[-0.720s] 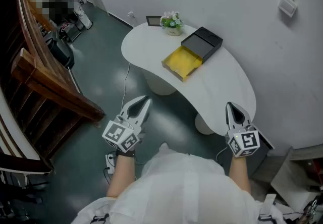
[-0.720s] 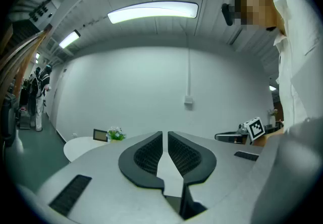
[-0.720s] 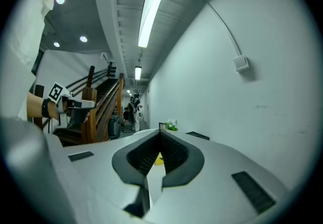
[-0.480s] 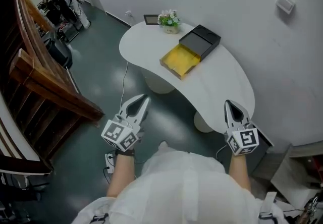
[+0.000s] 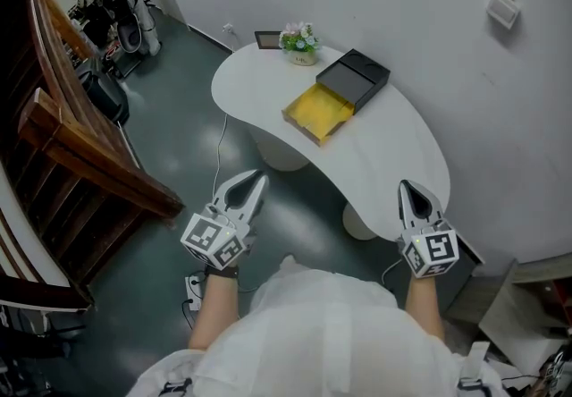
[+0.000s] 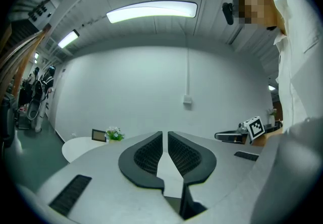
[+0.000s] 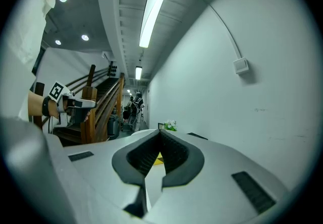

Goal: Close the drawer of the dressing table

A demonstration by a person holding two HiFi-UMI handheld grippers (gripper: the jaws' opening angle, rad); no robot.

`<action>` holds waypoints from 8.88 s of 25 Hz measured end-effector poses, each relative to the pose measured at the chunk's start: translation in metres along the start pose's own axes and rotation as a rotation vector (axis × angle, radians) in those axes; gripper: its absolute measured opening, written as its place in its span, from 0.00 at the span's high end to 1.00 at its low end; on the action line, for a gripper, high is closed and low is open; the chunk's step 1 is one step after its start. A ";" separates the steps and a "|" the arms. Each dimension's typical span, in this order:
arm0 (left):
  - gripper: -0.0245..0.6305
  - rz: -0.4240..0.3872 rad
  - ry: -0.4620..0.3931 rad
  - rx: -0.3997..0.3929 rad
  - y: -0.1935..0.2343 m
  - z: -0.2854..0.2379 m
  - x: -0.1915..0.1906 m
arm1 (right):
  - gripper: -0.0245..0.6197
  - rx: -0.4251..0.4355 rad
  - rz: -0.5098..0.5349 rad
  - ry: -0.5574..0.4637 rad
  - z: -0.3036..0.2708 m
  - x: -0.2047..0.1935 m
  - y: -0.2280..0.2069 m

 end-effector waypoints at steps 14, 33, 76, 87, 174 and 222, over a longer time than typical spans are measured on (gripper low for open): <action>0.89 0.027 -0.002 -0.024 -0.004 -0.009 0.000 | 0.95 0.027 0.011 0.008 -0.002 -0.003 -0.007; 0.89 0.081 0.028 0.026 0.037 -0.018 -0.024 | 0.95 0.100 0.002 0.093 -0.071 -0.015 -0.002; 0.89 0.113 0.066 -0.188 0.352 -0.172 -0.083 | 0.95 -0.079 0.048 0.198 -0.366 -0.006 0.019; 0.89 0.086 0.071 -0.322 0.345 -0.271 -0.067 | 0.95 -0.127 0.013 0.169 -0.382 0.005 -0.024; 0.89 0.171 0.232 -0.857 0.367 -0.378 -0.168 | 0.93 0.220 0.244 1.238 -0.533 -0.149 0.051; 0.89 0.177 0.240 -0.832 0.359 -0.390 -0.170 | 0.72 -0.054 0.487 1.145 -0.569 -0.129 -0.035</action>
Point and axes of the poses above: the fingertips, and each gripper's own axes: z backward along the fingers, y to its left, x out of its top, the point moved 10 cm from there along z, backward along the fingers, and after that the axes turned 11 degrees about -z, right-handed, at the moved point
